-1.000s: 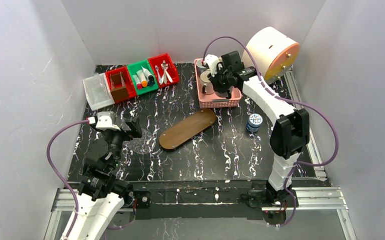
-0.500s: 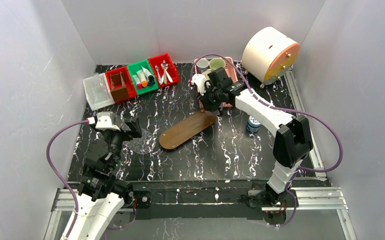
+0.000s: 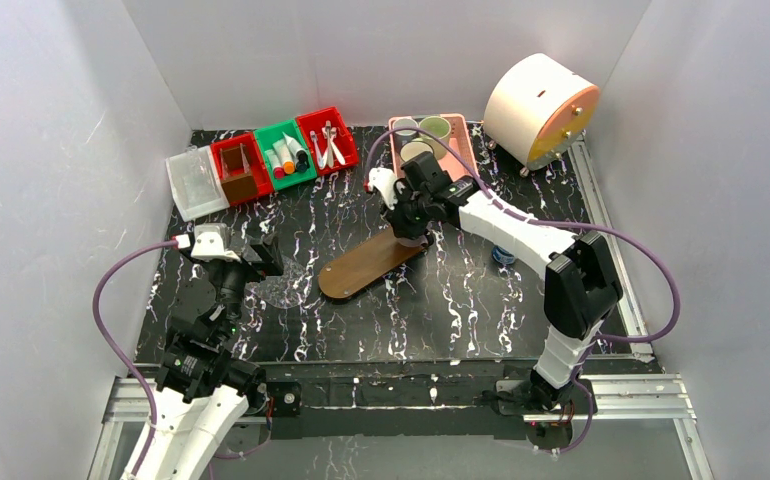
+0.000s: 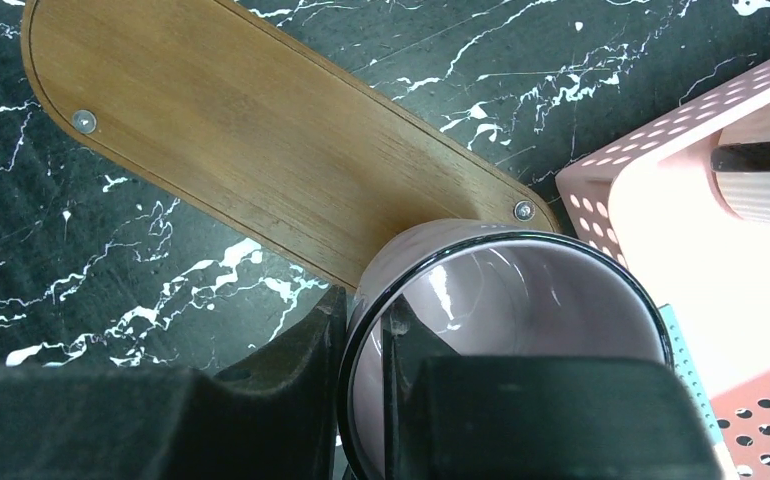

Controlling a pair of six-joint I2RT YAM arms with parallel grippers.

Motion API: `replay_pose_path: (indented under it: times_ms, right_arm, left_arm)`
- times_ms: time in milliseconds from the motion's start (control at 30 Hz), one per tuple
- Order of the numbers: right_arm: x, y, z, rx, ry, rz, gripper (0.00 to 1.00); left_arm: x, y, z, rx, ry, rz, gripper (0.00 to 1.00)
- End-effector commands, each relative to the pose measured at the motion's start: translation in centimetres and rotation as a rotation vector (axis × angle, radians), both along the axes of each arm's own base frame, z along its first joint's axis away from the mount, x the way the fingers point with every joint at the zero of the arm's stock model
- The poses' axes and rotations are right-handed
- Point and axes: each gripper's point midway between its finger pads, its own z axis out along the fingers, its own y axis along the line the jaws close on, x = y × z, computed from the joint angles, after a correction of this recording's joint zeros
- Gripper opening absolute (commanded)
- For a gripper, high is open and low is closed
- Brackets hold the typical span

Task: Prepare toiletry sets of a toothbrush and toothpaste on the tray
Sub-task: Place the cup on the tray.

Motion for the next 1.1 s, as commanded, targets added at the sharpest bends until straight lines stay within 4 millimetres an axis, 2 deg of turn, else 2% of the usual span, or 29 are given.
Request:
replay_pose_path:
  times_ms: [0, 200, 767, 1067]
  right_arm:
    - [1.4, 1.4, 2.6, 0.085, -0.102, 0.024, 0.01]
    - [1.6, 1.6, 1.0, 0.072, -0.092, 0.018, 0.01]
    - [2.0, 2.2, 0.3, 0.065, -0.088, 0.018, 0.01]
    - [2.0, 2.1, -1.3, 0.034, -0.073, 0.02, 0.01]
  left_arm:
    - [-0.4, 0.5, 1.3, 0.001, -0.033, 0.017, 0.98]
    - [-0.4, 0.6, 1.3, 0.001, -0.034, 0.022, 0.98]
    - [-0.2, 0.7, 1.2, 0.002, -0.029, 0.029, 0.98]
    - [-0.2, 0.7, 1.2, 0.001, -0.029, 0.031, 0.98]
